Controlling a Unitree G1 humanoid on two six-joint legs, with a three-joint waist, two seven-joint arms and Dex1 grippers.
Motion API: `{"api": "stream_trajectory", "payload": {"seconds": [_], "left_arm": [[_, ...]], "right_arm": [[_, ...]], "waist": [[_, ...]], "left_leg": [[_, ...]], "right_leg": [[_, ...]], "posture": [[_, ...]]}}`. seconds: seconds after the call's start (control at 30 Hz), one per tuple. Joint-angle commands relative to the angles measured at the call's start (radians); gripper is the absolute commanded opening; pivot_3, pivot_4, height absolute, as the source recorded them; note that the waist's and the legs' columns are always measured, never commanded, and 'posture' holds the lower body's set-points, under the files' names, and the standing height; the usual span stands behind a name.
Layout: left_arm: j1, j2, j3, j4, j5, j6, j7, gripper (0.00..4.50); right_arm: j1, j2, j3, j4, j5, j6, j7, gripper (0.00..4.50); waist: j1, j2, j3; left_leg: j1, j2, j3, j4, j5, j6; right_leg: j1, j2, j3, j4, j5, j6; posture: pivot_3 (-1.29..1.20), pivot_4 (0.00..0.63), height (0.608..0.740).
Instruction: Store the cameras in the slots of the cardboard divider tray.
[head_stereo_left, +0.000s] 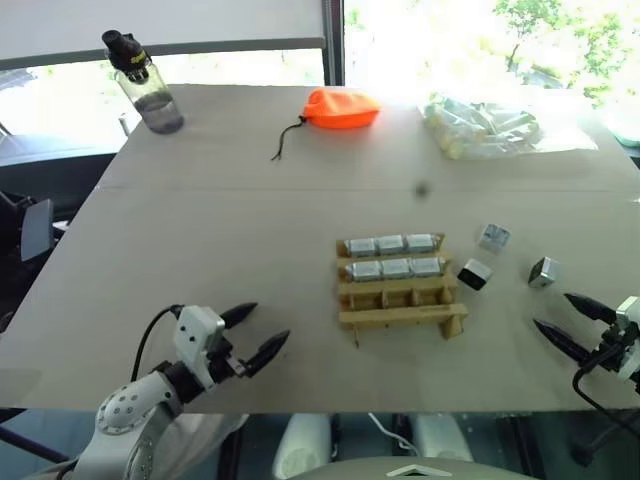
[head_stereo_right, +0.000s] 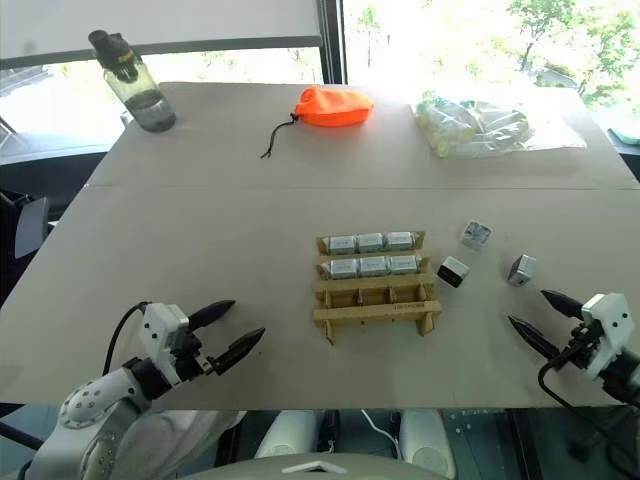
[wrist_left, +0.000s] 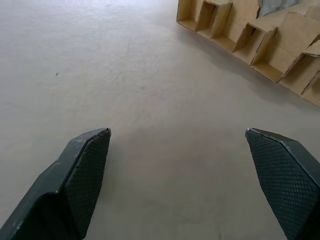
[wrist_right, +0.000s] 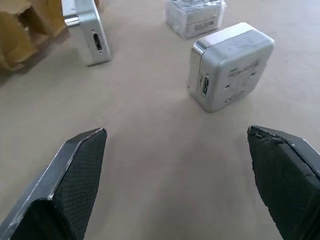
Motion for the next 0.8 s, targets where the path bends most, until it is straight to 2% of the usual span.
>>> {"api": "stream_trajectory", "payload": {"seconds": [0.03, 0.17, 0.27, 0.37, 0.47, 0.53, 0.8], "left_arm": [[-0.026, 0.058, 0.023, -0.022, -0.049, 0.053, -0.043, 4.5], [-0.094, 0.165, 0.053, -0.017, -0.078, 0.075, -0.137, 4.5], [-0.126, 0.206, 0.06, -0.007, -0.103, 0.095, -0.178, 4.5], [-0.245, 0.324, 0.099, -0.002, -0.265, 0.201, -0.357, 4.5], [-0.33, 0.411, 0.097, 0.001, -0.324, 0.237, -0.475, 4.5], [-0.371, 0.426, 0.09, -0.002, -0.328, 0.234, -0.494, 4.5], [-0.475, 0.45, 0.095, -0.061, -0.357, 0.256, -0.527, 4.5]], "right_arm": [[0.016, 0.031, -0.019, -0.091, -0.021, 0.012, -0.11, 4.46], [0.065, 0.106, -0.012, -0.236, -0.037, 0.093, -0.278, 4.46], [0.085, 0.141, -0.004, -0.305, -0.037, 0.132, -0.339, 4.46], [0.073, 0.253, 0.036, -0.407, -0.074, 0.162, -0.513, 4.46], [0.022, 0.329, 0.055, -0.452, -0.124, 0.173, -0.644, 4.46], [-0.002, 0.356, 0.061, -0.457, -0.138, 0.184, -0.69, 4.46], [-0.04, 0.418, 0.106, -0.461, -0.191, 0.187, -0.799, 4.46]], "waist": [[-0.001, 0.0, 0.0], [0.001, 0.0, -0.001], [-0.002, 0.002, -0.001], [-0.003, -0.004, -0.001], [-0.005, -0.003, 0.0], [-0.007, 0.003, 0.001], [-0.008, 0.002, 0.002]], "left_leg": [[0.0, 0.0, 0.0, 0.0, 0.0, 0.0], [-0.001, 0.001, -0.002, 0.0, 0.0, -0.001], [0.0, 0.001, -0.001, 0.0, 0.001, -0.002], [0.0, 0.001, 0.0, 0.0, 0.001, -0.003], [0.0, 0.002, 0.0, 0.001, 0.005, -0.008], [0.002, 0.001, 0.003, 0.001, 0.005, -0.009], [0.002, 0.0, 0.004, 0.0, 0.005, -0.01]], "right_leg": [[0.0, 0.0, 0.0, 0.0, 0.0, 0.0], [0.0, 0.001, -0.001, 0.001, 0.0, 0.0], [0.0, 0.001, -0.001, 0.001, 0.0, 0.0], [-0.001, 0.001, 0.0, 0.001, 0.0, 0.0], [-0.002, 0.002, -0.002, 0.003, -0.001, 0.002], [-0.002, 0.001, 0.0, 0.005, -0.002, 0.003], [-0.003, 0.002, 0.002, 0.005, 0.002, 0.004]], "posture": [[0.0, 0.15, 0.74], [0.0, 0.15, 0.74], [0.0, 0.15, 0.74], [0.0, 0.15, 0.74], [0.0, 0.15, 0.74], [0.0, 0.15, 0.74], [0.0, 0.15, 0.74]]}}
